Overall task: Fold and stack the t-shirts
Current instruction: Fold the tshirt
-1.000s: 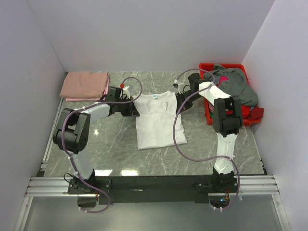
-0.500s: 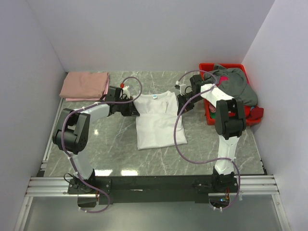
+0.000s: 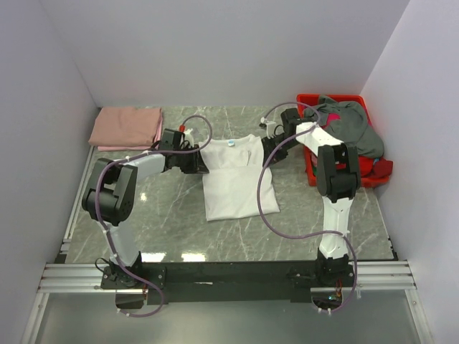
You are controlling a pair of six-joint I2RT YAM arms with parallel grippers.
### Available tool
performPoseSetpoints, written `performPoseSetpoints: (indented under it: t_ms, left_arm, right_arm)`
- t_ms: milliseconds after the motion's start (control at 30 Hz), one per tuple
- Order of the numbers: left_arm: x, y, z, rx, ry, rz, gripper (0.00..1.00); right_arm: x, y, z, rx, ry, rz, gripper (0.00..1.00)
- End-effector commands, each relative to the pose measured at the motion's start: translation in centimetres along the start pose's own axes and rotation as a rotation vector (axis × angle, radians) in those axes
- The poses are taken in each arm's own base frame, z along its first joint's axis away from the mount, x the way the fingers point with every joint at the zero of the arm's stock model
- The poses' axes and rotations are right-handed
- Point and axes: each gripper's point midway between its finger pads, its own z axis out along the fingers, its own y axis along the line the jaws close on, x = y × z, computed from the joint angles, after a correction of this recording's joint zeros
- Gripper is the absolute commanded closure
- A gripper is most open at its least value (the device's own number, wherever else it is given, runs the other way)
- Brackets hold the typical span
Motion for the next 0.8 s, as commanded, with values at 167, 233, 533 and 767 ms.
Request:
performPoseSetpoints:
  t_ms: [167, 233, 533, 767]
  left_arm:
    - [-6.6, -1.7, -5.0, -0.117, -0.243, 0.113, 0.52]
    - [-9.0, -2.5, -8.7, -0.187, -0.366, 0.179, 0.47]
    - [-7.2, -7.2, -17.9, -0.097, -0.609, 0.529, 0.01]
    - [5.7, -11.3, -13.9, 0.112, -0.295, 1.250, 0.13]
  right_arm:
    - [-4.0, 0.0, -5.0, 0.130, -0.114, -0.138, 0.58]
    - [-4.6, 0.5, -6.8, 0.166, -0.149, -0.181, 0.56]
    - [-3.5, 9.0, -13.9, 0.124, -0.446, -0.713, 0.14]
    - [10.7, 16.5, -9.9, -0.399, -0.333, -1.226, 0.09]
